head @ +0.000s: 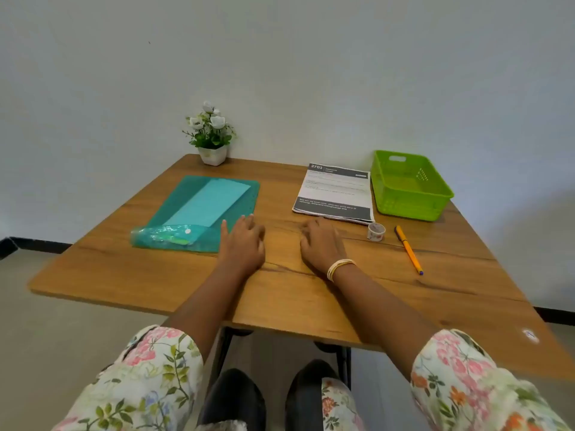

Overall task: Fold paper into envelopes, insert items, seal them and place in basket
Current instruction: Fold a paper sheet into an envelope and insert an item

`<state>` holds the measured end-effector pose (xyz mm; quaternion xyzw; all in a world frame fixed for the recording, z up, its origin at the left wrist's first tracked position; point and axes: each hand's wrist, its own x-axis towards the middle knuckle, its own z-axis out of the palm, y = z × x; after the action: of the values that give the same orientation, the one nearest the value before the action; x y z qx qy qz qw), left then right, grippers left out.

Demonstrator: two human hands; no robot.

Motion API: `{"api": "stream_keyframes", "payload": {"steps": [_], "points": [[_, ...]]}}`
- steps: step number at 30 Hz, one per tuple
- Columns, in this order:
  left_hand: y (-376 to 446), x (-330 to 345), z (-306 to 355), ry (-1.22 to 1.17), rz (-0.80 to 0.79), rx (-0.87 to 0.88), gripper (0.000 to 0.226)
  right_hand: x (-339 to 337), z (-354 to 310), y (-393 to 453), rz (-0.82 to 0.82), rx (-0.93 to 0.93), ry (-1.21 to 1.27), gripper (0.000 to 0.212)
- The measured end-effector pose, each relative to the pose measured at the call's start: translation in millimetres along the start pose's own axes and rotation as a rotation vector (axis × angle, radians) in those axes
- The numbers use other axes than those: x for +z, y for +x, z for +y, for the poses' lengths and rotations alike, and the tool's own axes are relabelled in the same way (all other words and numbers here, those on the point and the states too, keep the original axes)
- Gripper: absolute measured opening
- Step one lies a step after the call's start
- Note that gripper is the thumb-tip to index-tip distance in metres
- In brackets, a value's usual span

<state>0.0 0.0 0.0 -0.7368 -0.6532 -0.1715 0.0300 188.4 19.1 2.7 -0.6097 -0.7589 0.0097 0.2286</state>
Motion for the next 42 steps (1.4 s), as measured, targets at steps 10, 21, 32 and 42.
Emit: {"api": "stream_keyframes", "payload": {"steps": [10, 21, 32, 42], "points": [[27.5, 13.8, -40.6, -0.069, 0.117, -0.173, 0.039, 11.8, 17.7, 83.6, -0.131, 0.054, -0.059, 0.031], [52.0, 16.0, -54.5, -0.016, 0.144, -0.240, 0.038, 31.9, 28.3, 92.7, 0.000, -0.070, -0.199, 0.017], [19.3, 0.2, -44.2, -0.242, 0.263, -0.038, 0.021, 8.8, 0.3, 36.7, 0.235, -0.016, 0.476, 0.015], [-24.4, -8.9, -37.9, -0.268, 0.360, -0.069, 0.033, -13.2, 1.0, -54.7, 0.140, -0.037, 0.620, 0.010]]}}
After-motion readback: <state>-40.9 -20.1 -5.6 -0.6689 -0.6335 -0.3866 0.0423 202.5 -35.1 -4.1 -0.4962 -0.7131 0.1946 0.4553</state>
